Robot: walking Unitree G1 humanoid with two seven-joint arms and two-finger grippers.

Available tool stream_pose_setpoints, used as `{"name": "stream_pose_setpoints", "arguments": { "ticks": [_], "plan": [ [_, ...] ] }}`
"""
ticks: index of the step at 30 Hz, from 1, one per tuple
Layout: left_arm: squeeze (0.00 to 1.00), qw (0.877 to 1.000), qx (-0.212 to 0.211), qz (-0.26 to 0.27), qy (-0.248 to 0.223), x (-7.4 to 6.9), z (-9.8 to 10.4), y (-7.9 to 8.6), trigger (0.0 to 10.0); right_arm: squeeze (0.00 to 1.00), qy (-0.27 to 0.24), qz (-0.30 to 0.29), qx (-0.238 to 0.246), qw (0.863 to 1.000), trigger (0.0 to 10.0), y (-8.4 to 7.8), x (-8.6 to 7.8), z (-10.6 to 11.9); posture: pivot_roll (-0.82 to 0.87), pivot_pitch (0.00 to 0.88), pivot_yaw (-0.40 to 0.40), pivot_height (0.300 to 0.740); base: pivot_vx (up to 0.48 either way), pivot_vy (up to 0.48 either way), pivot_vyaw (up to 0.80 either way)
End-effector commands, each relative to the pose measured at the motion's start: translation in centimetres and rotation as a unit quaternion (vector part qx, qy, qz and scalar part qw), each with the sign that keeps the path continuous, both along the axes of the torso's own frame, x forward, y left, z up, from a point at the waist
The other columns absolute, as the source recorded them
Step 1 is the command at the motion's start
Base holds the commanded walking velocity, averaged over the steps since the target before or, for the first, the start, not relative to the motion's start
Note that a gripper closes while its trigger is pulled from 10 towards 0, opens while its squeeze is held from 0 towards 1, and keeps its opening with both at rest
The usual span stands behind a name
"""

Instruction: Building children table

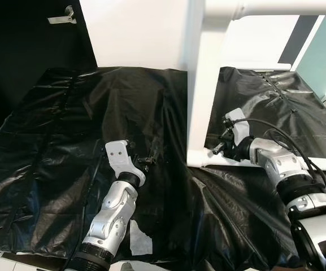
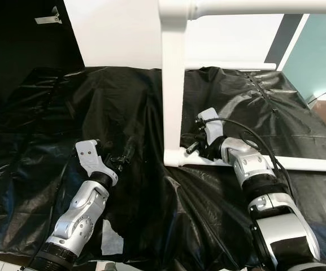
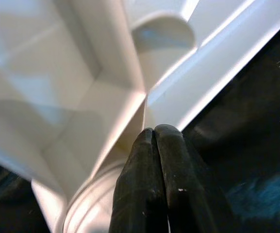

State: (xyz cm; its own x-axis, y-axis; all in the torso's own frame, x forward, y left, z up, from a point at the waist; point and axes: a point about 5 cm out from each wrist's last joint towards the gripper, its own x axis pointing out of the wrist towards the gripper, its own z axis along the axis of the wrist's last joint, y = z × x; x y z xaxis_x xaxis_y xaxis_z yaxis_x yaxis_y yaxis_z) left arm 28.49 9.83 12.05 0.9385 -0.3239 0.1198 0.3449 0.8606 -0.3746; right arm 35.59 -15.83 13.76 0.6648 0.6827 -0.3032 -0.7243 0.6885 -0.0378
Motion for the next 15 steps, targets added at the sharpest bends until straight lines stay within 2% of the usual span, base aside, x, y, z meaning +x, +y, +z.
{"name": "stream_pose_setpoints", "arguments": {
  "ticks": [1, 4, 7, 13, 15],
  "plan": [
    [0.00, 0.991, 0.006, -0.121, -0.055, -0.7, 0.4, -1.2, 10.0, 0.00, 0.022, 0.028, 0.009, 0.999, 10.0, 0.7, -0.6, -1.1, 0.01, 0.013, -0.019, 0.740, 0.000, 0.000, 0.00],
    [0.00, 0.990, 0.007, -0.128, -0.055, -0.6, 0.4, -1.4, 10.0, 0.00, 0.045, 0.071, 0.036, 0.996, 10.0, 1.5, -1.8, -1.9, 0.00, 0.013, -0.013, 0.740, 0.000, 0.000, 0.00],
    [0.00, 0.990, 0.006, -0.131, -0.054, -0.6, 0.4, -1.5, 10.0, 0.00, 0.072, 0.111, 0.054, 0.990, 10.0, 2.7, -4.3, -3.2, -0.01, 0.012, -0.009, 0.740, 0.000, 0.000, 0.00],
    [0.00, 0.989, 0.007, -0.136, -0.053, -0.4, 0.3, -1.6, 10.0, 0.00, 0.093, 0.131, 0.073, 0.984, 10.0, 2.4, -7.7, -4.0, -0.04, 0.006, 0.005, 0.740, 0.000, 0.000, 0.00],
    [0.00, 0.989, 0.007, -0.140, -0.053, -0.2, 0.3, -1.8, 10.0, 0.00, 0.086, 0.114, 0.071, 0.987, 10.0, 2.0, -7.7, -4.0, -0.04, 0.006, 0.009, 0.740, 0.000, 0.000, 0.00]
  ]
}}
